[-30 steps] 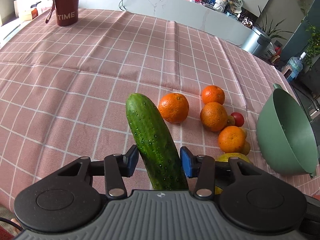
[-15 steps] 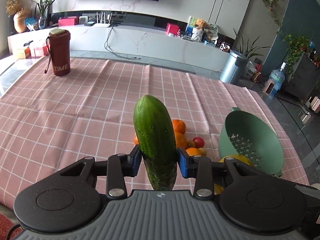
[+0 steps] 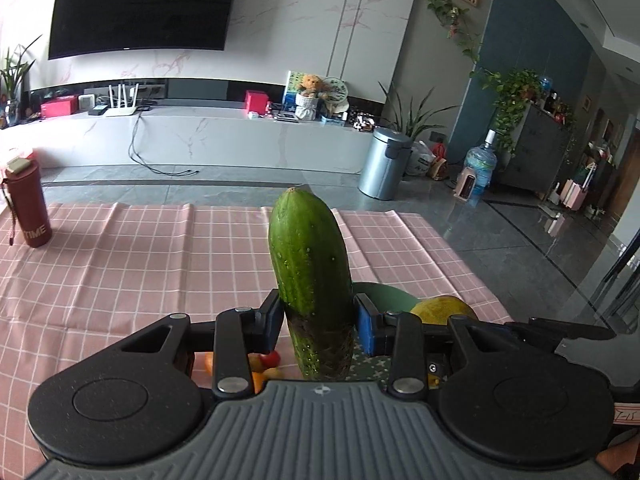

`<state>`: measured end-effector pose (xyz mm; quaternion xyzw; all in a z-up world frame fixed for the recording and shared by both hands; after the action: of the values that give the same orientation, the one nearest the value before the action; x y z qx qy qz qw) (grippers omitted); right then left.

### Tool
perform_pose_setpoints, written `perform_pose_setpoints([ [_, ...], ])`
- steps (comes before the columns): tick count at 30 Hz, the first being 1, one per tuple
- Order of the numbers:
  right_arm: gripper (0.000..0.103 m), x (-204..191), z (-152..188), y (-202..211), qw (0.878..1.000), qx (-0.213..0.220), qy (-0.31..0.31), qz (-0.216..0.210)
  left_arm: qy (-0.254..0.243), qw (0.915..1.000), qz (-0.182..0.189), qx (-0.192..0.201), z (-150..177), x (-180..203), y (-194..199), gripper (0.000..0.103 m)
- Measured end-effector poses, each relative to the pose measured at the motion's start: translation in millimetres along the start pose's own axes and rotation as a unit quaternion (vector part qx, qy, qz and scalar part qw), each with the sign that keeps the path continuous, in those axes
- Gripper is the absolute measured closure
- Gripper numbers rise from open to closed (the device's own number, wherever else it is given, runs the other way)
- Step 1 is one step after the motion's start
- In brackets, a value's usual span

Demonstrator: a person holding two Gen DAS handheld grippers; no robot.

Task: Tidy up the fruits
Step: 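Carry the cucumber and pomelo into the green colander and release both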

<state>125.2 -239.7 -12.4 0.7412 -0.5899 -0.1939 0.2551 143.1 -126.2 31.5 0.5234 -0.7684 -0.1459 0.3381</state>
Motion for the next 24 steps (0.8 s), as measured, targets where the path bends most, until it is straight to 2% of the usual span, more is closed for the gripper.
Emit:
perform_pose_setpoints([
  [4, 0.041, 32.5, 0.3, -6.3, 1.0, -0.018, 0.022, 0.013, -0.014, 0.9988, 0.027, -0.039, 7.4, 20.3, -30.1, 0.061],
  [10, 0.041, 57.8, 21.9, -40.2, 0.996, -0.073, 0.043, -0.009, -0.004, 0.9934, 0.052, -0.102, 19.4, 23.3, -71.6, 0.061],
  [15, 0.041, 60.2, 34.0, -71.4, 0.99, -0.105, 0.09, -0.019, -0.011, 0.9874, 0.041, -0.152, 32.9, 19.1, -105.9, 0.061],
  [19, 0.041, 59.8, 41.1, -95.0, 0.981, -0.143, 0.127, -0.034, -0.013, 0.9796, 0.022, -0.199, 48.4, 12.1, -128.4, 0.061],
  [24, 0.041, 62.9, 55.9, -117.7, 0.969, -0.184, 0.157, -0.053, -0.012, 0.97, 0.023, -0.242, 63.7, 11.6, -148.2, 0.061],
])
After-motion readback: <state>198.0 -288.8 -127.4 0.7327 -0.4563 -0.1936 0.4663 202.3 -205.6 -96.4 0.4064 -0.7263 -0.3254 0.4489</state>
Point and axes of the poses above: each gripper's, at about its wrist camera, not at the fingertips, and y roughly against the way its jaws point, x to its right, z to its underside, the point moved 10 cm from there along -y, roughly the way its jaws point, and after that the axes turned 12 degrees about y, right-handed, at the moved point
